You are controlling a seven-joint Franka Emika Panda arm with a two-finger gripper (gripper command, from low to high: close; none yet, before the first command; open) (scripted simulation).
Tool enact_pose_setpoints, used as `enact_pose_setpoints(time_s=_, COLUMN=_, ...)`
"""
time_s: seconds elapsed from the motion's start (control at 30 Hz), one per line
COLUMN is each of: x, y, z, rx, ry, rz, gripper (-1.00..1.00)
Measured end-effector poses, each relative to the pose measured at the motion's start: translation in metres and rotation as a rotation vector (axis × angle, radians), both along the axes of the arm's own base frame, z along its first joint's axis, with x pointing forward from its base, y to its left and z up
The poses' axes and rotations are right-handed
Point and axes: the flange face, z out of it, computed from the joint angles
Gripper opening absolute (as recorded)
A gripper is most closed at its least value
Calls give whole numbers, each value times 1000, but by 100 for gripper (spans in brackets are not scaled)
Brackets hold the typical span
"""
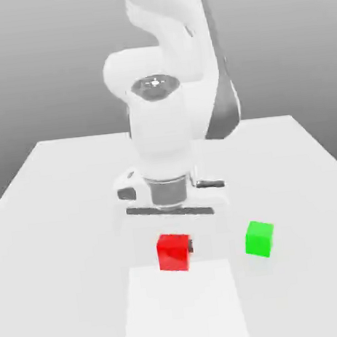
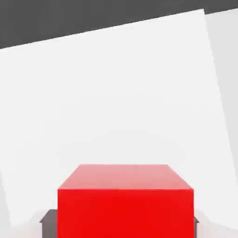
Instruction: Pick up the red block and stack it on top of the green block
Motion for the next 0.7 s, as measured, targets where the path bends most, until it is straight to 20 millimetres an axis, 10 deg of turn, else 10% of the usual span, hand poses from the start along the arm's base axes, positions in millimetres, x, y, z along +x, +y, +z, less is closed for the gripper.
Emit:
enact_pose_setpoints(time_s=0.3, x=-84, y=121, z=18, rx=-17, ry=0, rz=271, gripper=-100)
enact_pose_setpoints(time_s=0.63, x=-94, y=130, z=-44, rx=-36, ry=-3, rz=300, gripper=-100)
enact_pose_setpoints(time_s=0.67, x=-95, y=130, z=-48, rx=-31, ry=-2, rz=301, gripper=100)
enact_pose_setpoints(time_s=0.7, x=-95, y=129, z=-48, rx=-31, ry=-2, rz=297, gripper=100)
